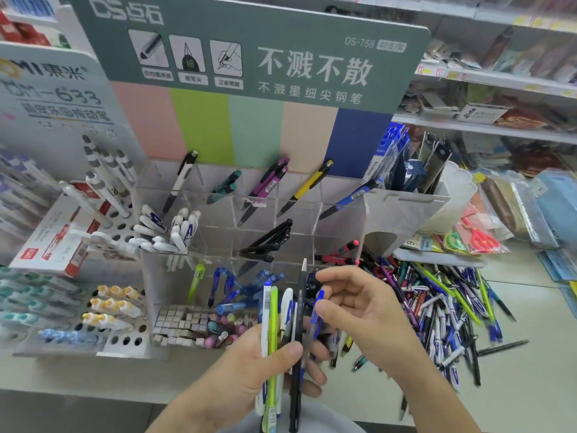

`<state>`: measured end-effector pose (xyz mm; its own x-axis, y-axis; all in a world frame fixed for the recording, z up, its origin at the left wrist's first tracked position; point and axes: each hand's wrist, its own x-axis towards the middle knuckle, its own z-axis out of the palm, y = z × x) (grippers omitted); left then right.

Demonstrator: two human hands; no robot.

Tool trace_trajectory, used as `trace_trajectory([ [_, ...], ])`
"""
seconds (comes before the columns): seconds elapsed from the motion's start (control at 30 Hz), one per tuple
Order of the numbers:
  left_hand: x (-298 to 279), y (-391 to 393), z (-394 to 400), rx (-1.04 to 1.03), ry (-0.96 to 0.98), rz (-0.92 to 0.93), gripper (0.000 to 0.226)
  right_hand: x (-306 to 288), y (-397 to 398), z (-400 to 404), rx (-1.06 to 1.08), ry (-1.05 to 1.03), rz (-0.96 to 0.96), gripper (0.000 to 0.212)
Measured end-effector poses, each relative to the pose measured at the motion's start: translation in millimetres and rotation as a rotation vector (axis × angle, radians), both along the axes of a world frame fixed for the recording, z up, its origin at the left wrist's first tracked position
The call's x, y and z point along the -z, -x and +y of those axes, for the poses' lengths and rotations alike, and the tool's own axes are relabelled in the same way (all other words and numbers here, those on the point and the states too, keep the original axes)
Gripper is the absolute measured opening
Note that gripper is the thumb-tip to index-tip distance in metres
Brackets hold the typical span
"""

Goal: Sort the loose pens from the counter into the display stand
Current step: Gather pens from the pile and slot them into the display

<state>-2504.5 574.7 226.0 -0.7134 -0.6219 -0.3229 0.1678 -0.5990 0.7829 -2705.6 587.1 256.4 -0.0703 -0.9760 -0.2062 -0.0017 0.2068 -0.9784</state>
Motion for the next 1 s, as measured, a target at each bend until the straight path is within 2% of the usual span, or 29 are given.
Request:
trace_trajectory([
  [0.23, 5, -1, 4, 0.008, -0.093, -0.018, 0.028, 6, -2, -3, -0.069, -0.108, 0.006, 0.031],
  [0.4, 15, -6, 8, 0.049, -0.079, -0.027, 0.041, 10, -3, -3, -0.090, -0.130, 0.023, 0.027],
  [0.5, 19, -10, 9, -0.014, -0.065, -0.038, 0.036, 4, 0, -5, -0.034, -0.050, 0.047, 0.015],
  [0.6, 23, -21, 10, -0.130, -0.070, -0.133, 0.053, -10, 8, -8, 0.107, 0.088, 0.029, 0.008],
  [0.67, 22, -32, 11, -0.216, -0.122, -0.124, 0.062, -17, 11, -13, 0.154, 0.151, 0.021, 0.005],
  [0.8, 19, -54, 15, -0.404, -0.170, -0.092, 0.078, -11, -9, -30, 0.057, 0.180, 0.049, 0.008],
  [0.87, 19, -64, 19, -0.473, -0.191, -0.078, 0.081, -2, -30, -39, 0.013, 0.207, 0.111, 0.011],
  [1.0, 18, -79, 25, -0.562, -0.215, -0.057, 0.078, 23, -64, -48, -0.030, 0.392, 0.378, 0.016],
])
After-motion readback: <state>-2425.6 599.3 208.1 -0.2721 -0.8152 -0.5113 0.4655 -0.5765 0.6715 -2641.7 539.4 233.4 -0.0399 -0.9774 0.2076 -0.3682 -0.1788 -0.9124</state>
